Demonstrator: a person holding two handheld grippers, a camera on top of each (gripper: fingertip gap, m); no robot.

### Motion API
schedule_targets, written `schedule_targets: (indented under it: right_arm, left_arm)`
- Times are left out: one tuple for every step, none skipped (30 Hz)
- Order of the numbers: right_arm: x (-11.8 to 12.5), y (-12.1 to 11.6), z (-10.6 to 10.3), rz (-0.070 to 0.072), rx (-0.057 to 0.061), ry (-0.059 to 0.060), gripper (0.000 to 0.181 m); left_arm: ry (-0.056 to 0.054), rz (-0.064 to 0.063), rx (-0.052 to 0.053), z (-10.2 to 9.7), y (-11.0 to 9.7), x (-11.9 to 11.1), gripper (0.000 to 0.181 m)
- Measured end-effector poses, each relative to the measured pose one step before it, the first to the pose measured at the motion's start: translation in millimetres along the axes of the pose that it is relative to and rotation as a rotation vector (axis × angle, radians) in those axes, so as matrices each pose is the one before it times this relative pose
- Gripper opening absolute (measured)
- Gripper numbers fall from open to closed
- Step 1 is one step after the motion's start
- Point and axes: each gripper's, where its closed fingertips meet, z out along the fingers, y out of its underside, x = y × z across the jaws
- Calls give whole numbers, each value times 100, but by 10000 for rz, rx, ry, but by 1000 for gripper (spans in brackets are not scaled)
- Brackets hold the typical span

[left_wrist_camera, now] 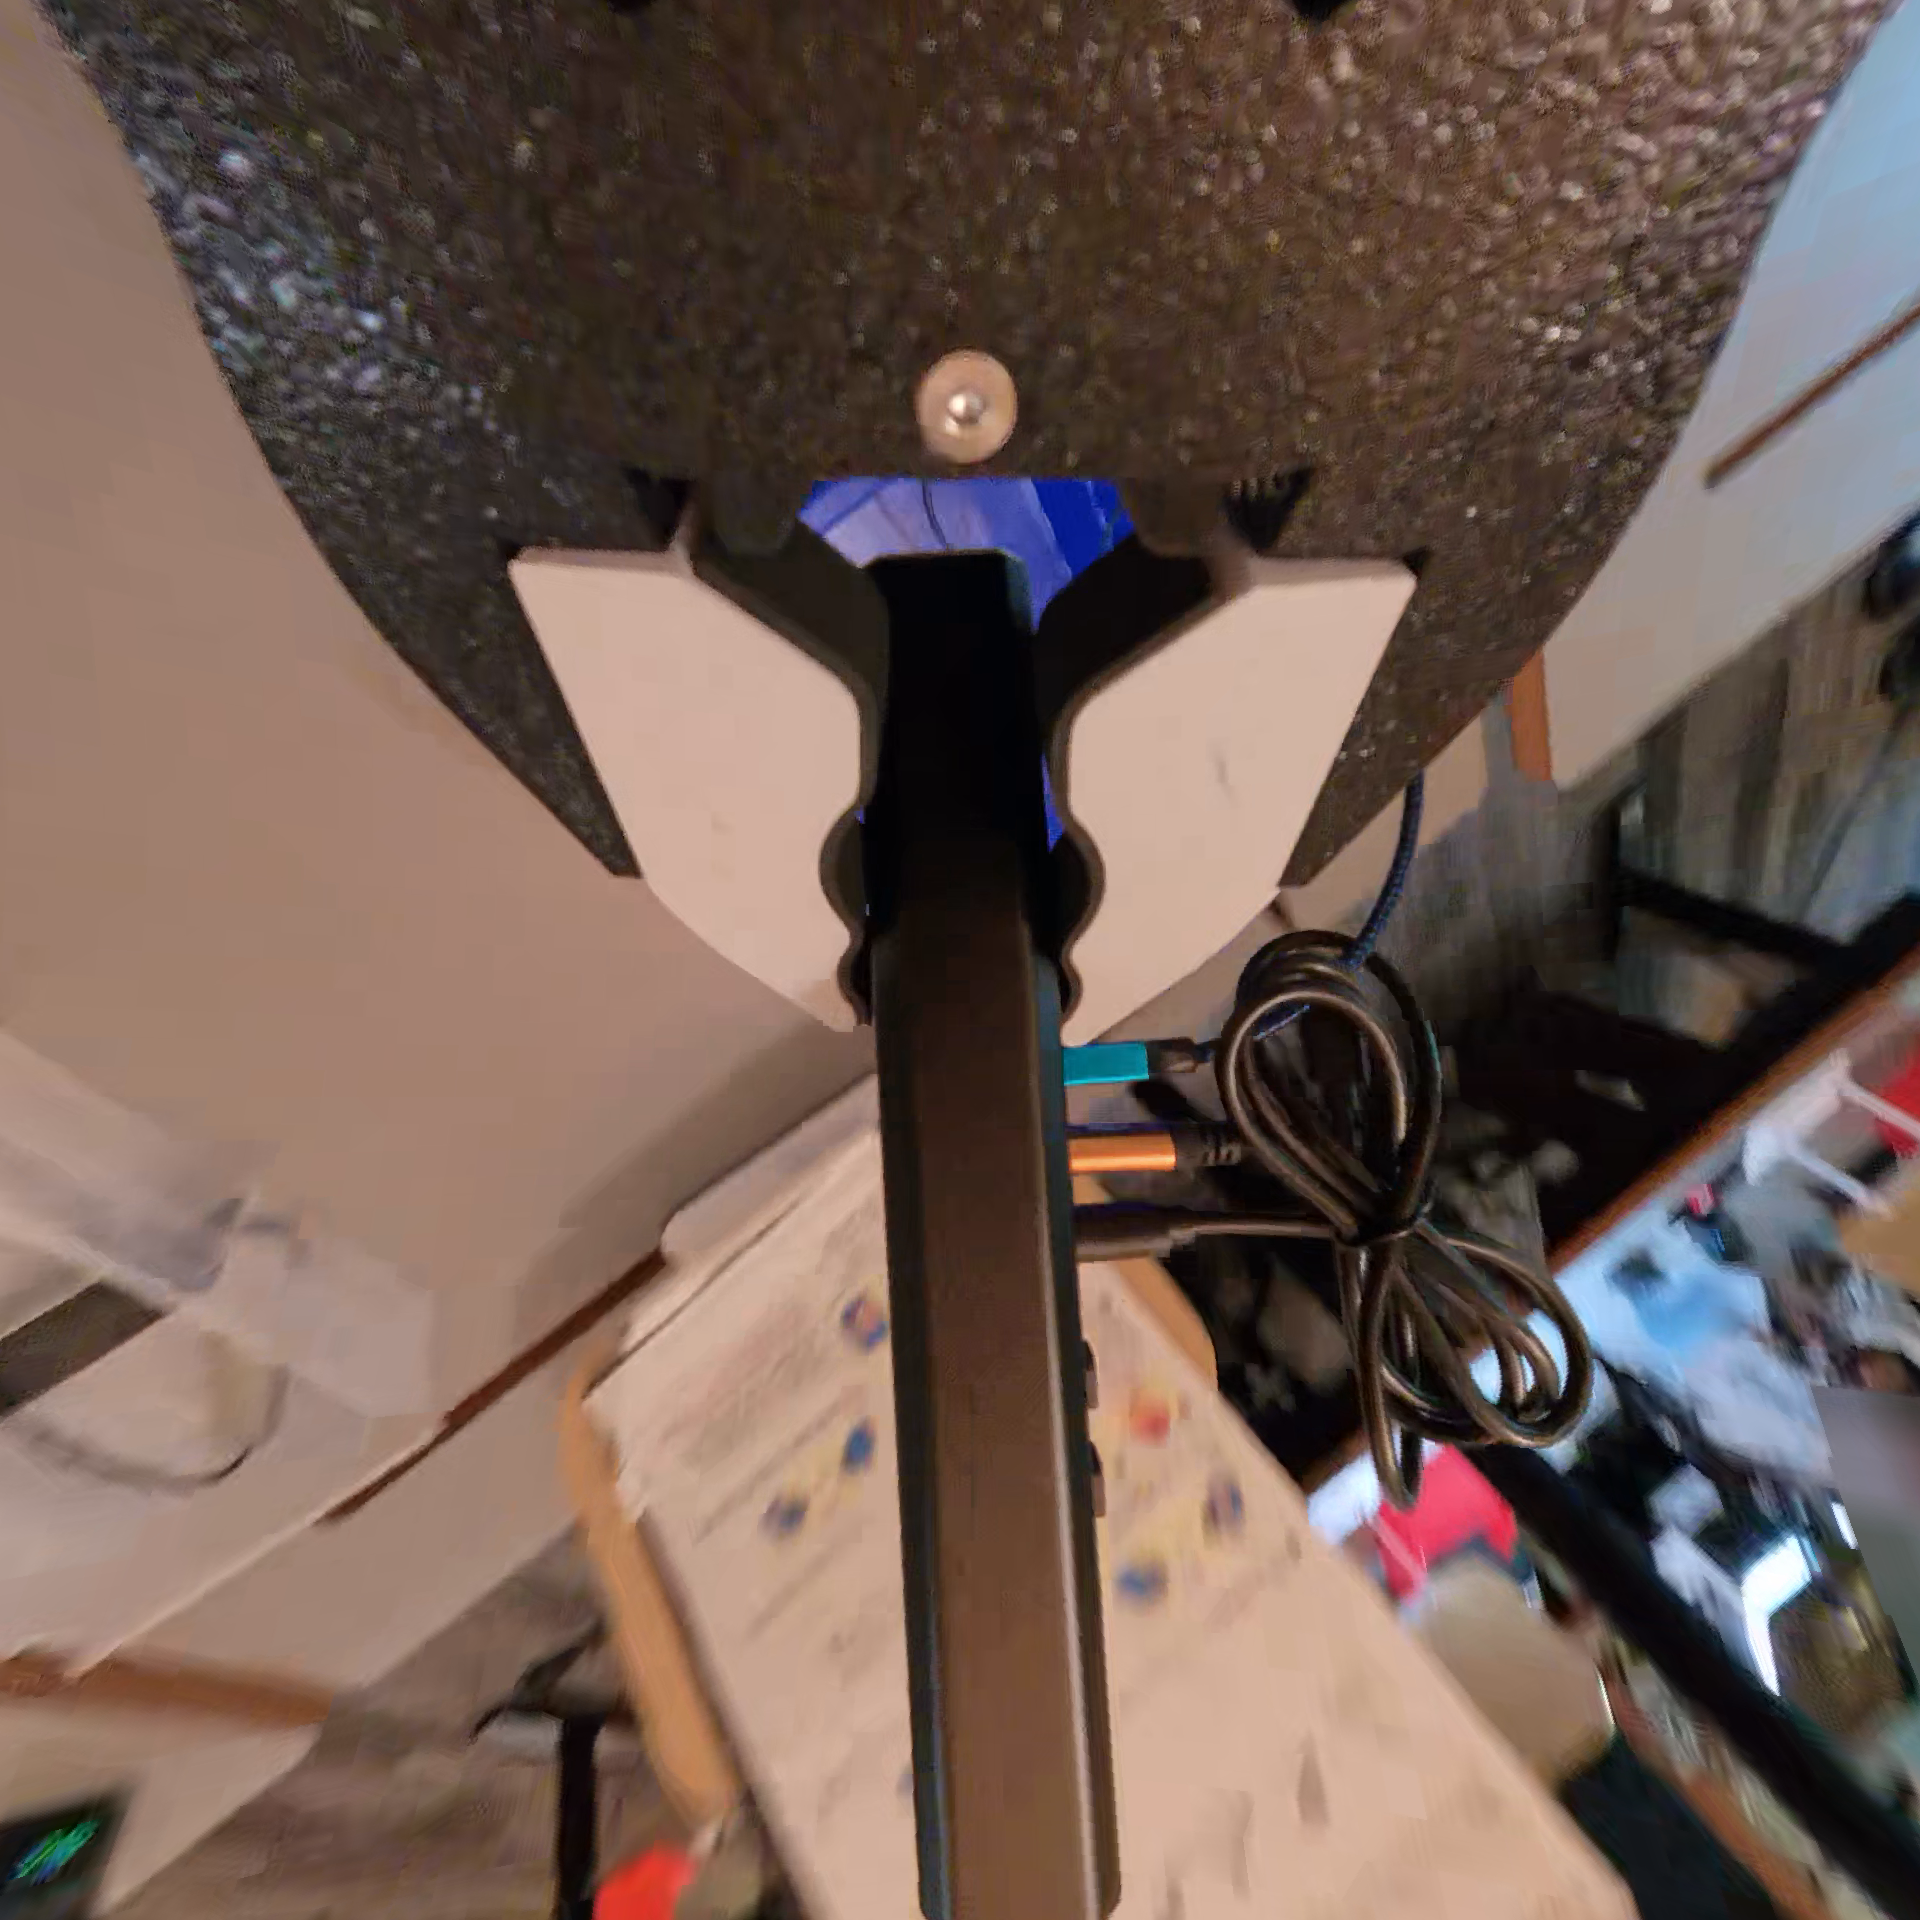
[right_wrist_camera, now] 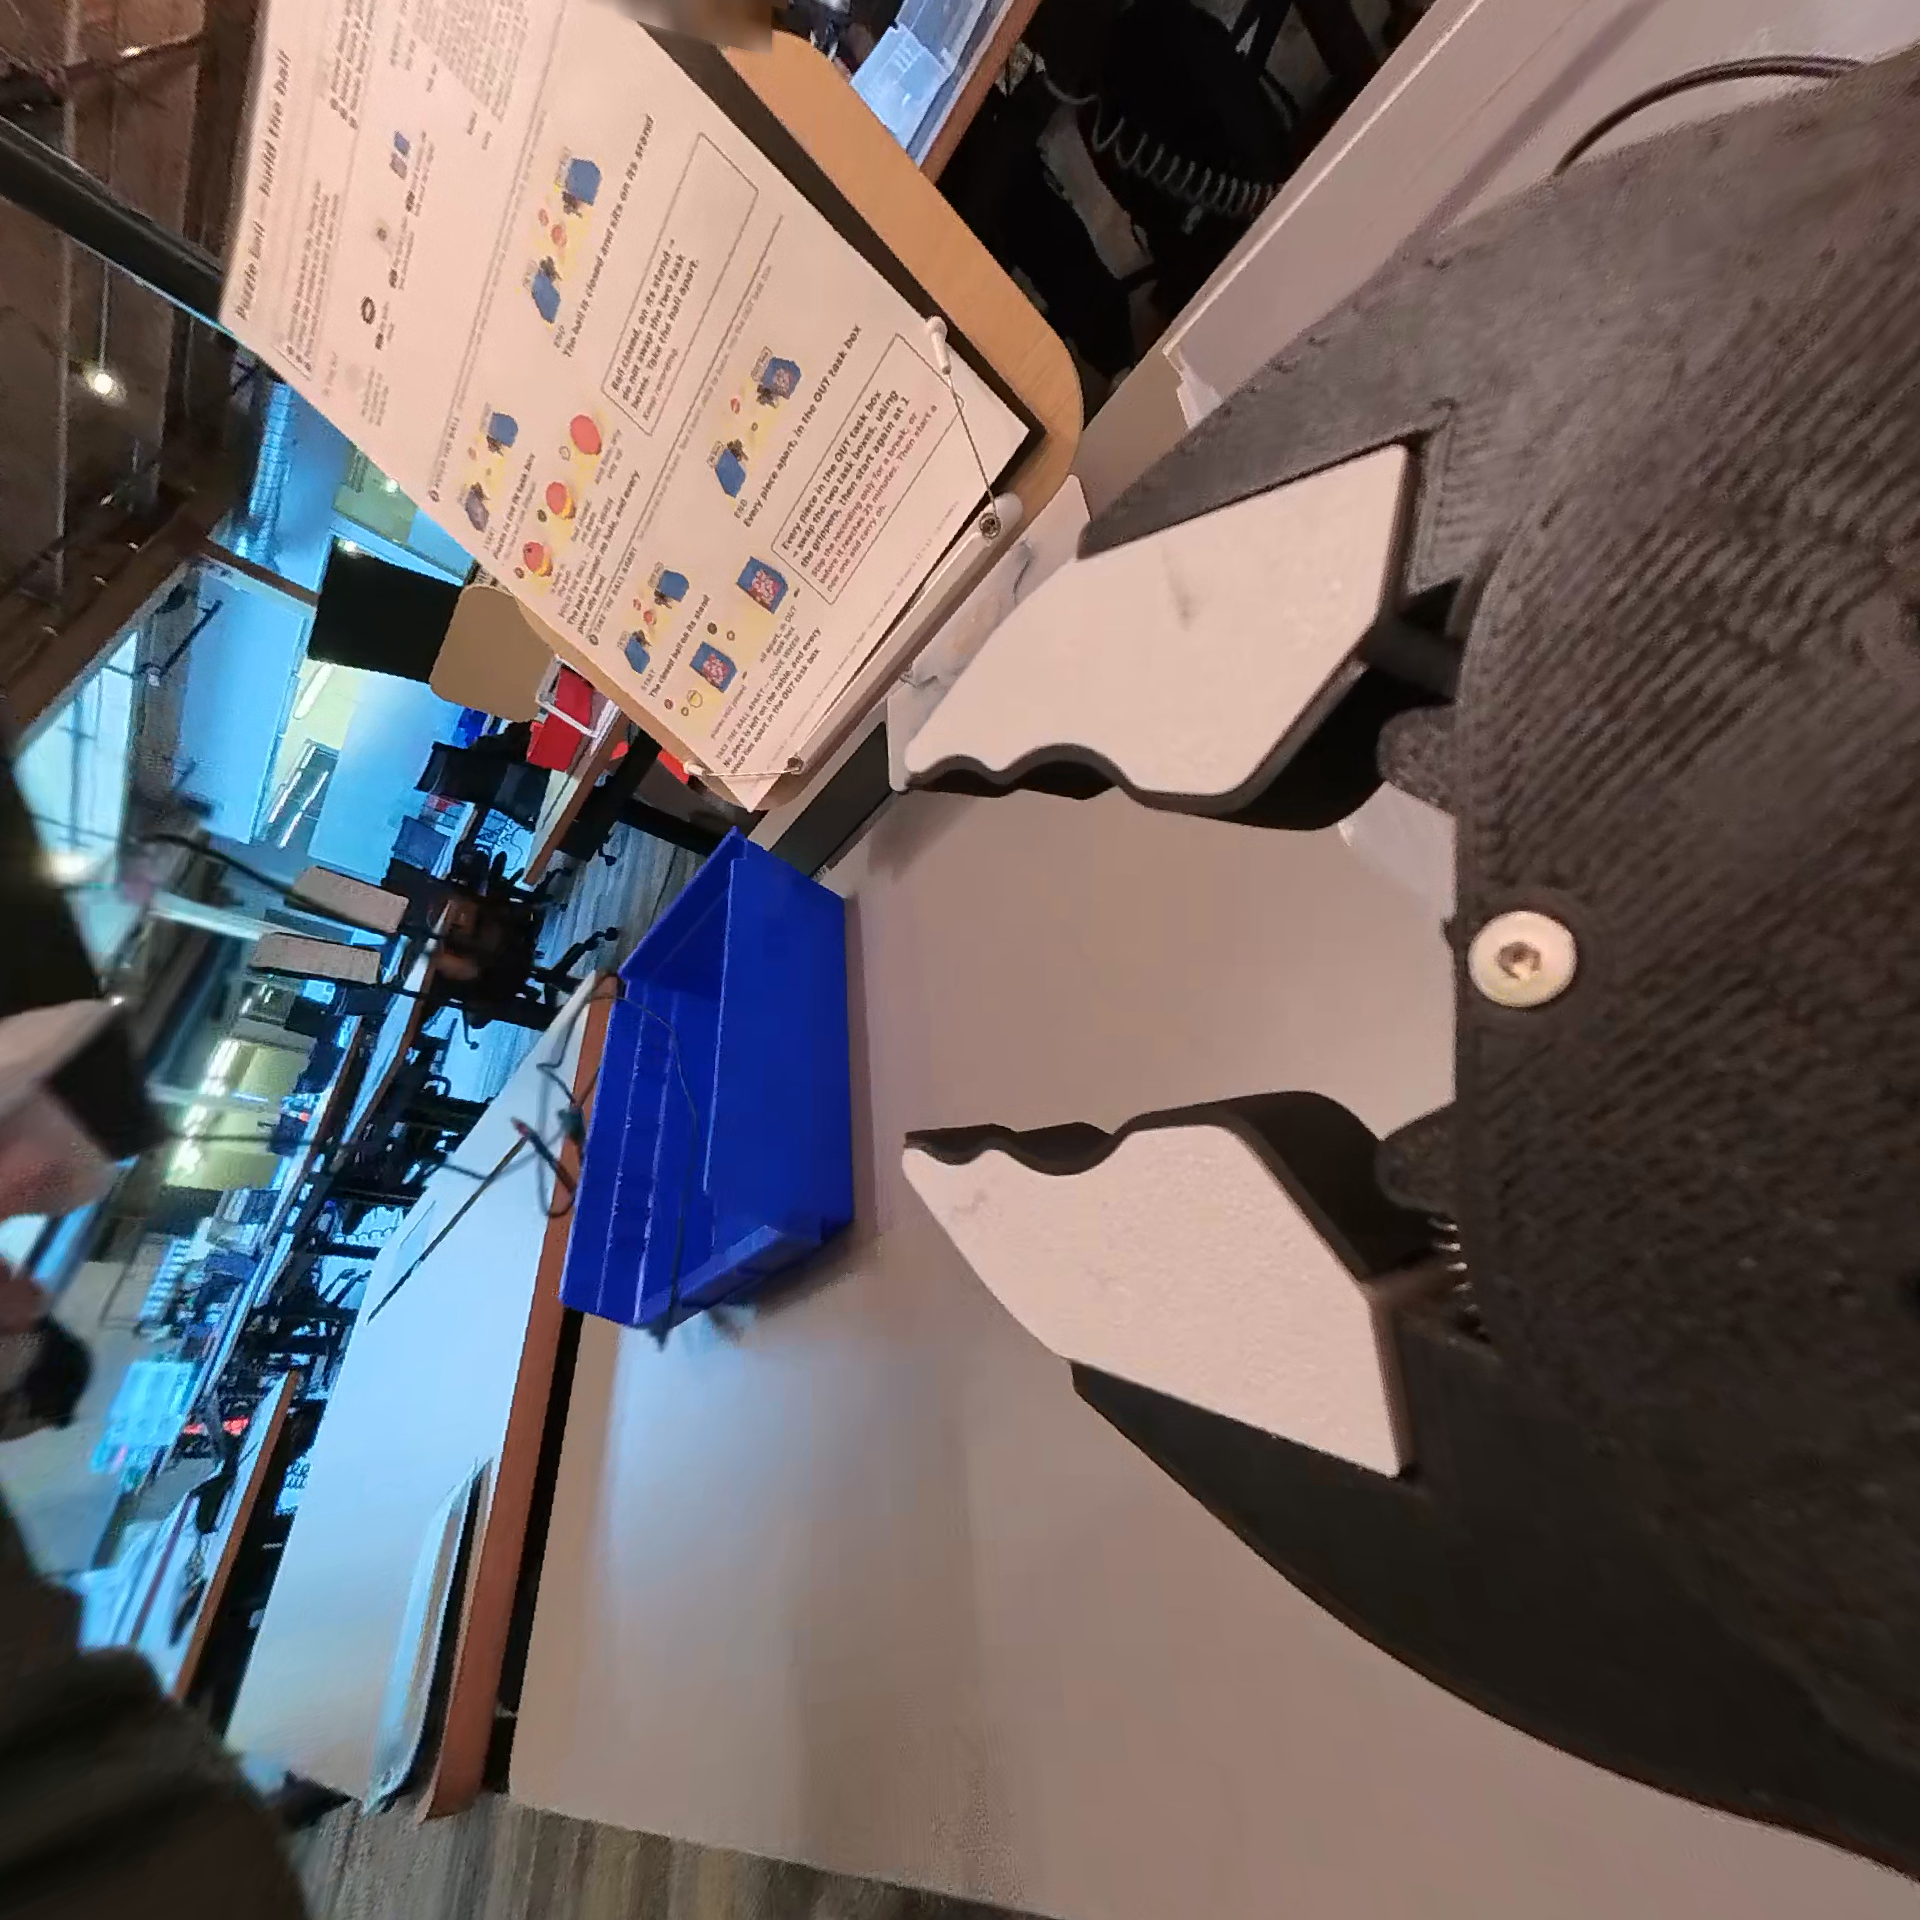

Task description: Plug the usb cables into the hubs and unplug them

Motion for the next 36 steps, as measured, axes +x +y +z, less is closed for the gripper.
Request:
schedule_targets:
  right_arm:
    - [0,-233,-99,15,56,31,61]
    - [-2,-252,-95,31,75,24,61]
    - [5,-270,-114,54,102,29,61]
    - [16,-260,-97,66,109,17,60]
    - [-8,-217,-75,80,95,-10,60]
    - [5,-191,-59,109,88,-4,60]
    - [25,-192,-56,129,91,9,60]
    - [30,-177,-59,128,86,15,60]
    - [54,-185,-53,103,79,33,59]
    - [32,-167,-42,77,66,26,59]
    - [-5,-153,-33,54,49,9,59]
    - [-62,-140,-38,28,41,-25,59]
    - [-153,-204,-38,17,69,-82,60]
    - [-220,-276,-61,26,120,-121,60]
    - [-217,-342,-89,61,148,-117,61]
    - [-270,-442,-99,124,203,-155,62]
    - [-388,-539,-103,199,274,-229,63]
    - [-468,-608,-75,283,339,-280,65]
    - [-534,-610,-11,328,375,-316,66]
    - [-534,-535,82,327,380,-294,69]
    - [-476,-395,196,308,334,-232,72]
    - [-399,-235,328,284,277,-142,77]
    - [-335,-86,423,258,230,-71,81]
    - [-375,49,507,233,187,-57,84]
    - [-530,119,540,170,160,-125,87]
    - [-647,192,557,113,123,-177,88]
    - [-618,201,540,74,92,-134,89]
    - [-511,166,481,45,120,-64,89]
    - [-331,130,379,54,138,31,87]
    - [-277,326,317,114,9,-1,80]
    - [-404,570,287,90,-167,-180,71]
    - [-561,807,241,13,-334,-360,59]
    - [-894,619,198,68,-218,-620,45]
    - [-77,208,119,299,-27,-103,42]
    - [-121,62,60,197,-20,-135,40]
    - [-272,-105,60,-53,64,-154,36]
  left_arm:
    - [60,318,541,-1525,-2126,869,30]
    - [22,328,527,-1389,-2134,873,30]
    - [54,239,506,-1232,-2117,873,30]
    - [101,201,506,-1061,-2105,842,30]
    - [152,172,456,-890,-2022,809,30]
    - [140,141,400,-748,-1922,739,30]
    - [99,149,374,-622,-1851,632,30]
    - [21,134,376,-536,-1779,502,30]
    - [-14,104,345,-479,-1675,403,30]
    - [53,91,295,-433,-1501,427,30]
    - [105,46,303,-394,-1342,496,30]
    - [241,-8,276,-323,-1057,723,30]
    - [382,-98,220,-210,-640,974,30]
    - [402,-109,140,-88,-148,1092,30]
    - [364,-130,84,45,326,1111,30]
    - [372,-157,46,114,706,1136,30]
    - [454,-205,47,155,999,1222,30]
    - [537,-314,99,163,1204,1299,29]
    - [613,-389,150,200,1376,1326,30]
    - [642,-327,189,231,1566,1303,30]
    - [588,-240,201,281,1780,1200,30]
    - [500,-233,142,294,2004,1093,30]
    - [419,-361,117,329,2119,996,30]
    - [405,-524,127,408,2157,942,30]
    - [364,-537,107,472,2201,826,30]
    - [247,-363,40,510,2244,602,30]
    - [163,-183,-51,499,2258,470,30]
    - [143,-110,-157,484,2184,425,30]
    - [139,-119,-171,487,1972,430,30]
    - [169,-98,-142,491,1680,454,30]
    - [189,15,-83,442,1344,458,30]
    - [121,149,-49,388,1038,387,30]
    - [-24,41,1,293,711,151,29]
    - [-27,-92,119,105,351,27,30]
    - [90,-121,248,-54,-7,131,30]
    - [-15,-24,119,-72,-18,17,30]
